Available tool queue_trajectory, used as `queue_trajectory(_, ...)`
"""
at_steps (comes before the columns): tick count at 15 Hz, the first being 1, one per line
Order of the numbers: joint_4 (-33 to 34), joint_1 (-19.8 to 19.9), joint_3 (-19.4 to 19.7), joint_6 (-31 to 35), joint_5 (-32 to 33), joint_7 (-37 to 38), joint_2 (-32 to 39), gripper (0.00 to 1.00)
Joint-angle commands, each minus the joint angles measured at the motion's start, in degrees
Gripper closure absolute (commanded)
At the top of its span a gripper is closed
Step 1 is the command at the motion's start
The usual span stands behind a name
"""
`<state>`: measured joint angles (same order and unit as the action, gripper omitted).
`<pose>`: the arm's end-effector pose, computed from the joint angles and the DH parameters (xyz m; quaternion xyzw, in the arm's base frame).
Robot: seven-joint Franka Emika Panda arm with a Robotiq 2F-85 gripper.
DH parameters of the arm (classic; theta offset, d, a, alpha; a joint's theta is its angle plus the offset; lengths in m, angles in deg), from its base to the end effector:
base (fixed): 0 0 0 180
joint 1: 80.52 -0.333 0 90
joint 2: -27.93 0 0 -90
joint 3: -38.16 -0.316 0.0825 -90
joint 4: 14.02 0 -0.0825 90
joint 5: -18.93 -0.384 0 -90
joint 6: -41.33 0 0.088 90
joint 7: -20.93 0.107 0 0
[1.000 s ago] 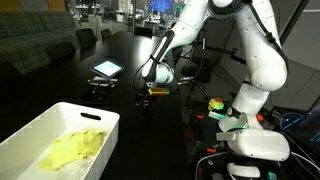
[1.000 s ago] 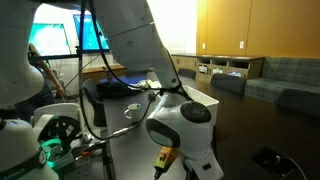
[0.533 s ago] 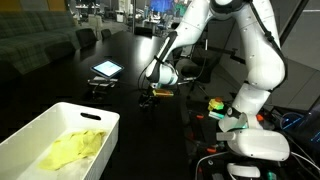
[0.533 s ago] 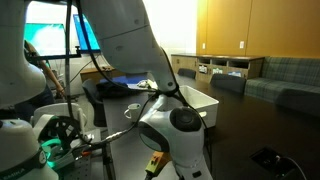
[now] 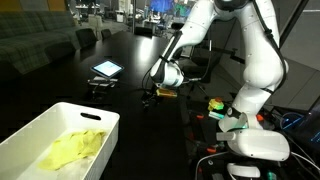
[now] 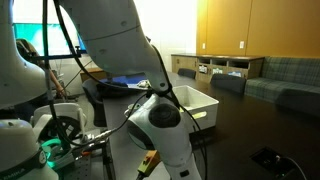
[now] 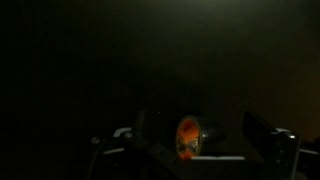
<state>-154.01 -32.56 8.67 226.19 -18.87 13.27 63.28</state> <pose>0.4293 -0.1747 0.0961 -0.8747 0.4585 -0.0972 0.1235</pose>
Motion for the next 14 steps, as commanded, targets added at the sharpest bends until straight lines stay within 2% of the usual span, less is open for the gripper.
queue_trajectory(1, -3.9, 4.9, -5.7, 6.2, -1.0, 0.0, -1.8, 0.00)
queue_trajectory(7, -4.4, 10.9, -13.1, 13.4, 0.6, 1.5, 1.6, 0.00)
queue_trajectory(14, -4.2, 10.9, -14.1, 14.8, 0.2, 1.5, 1.7, 0.00)
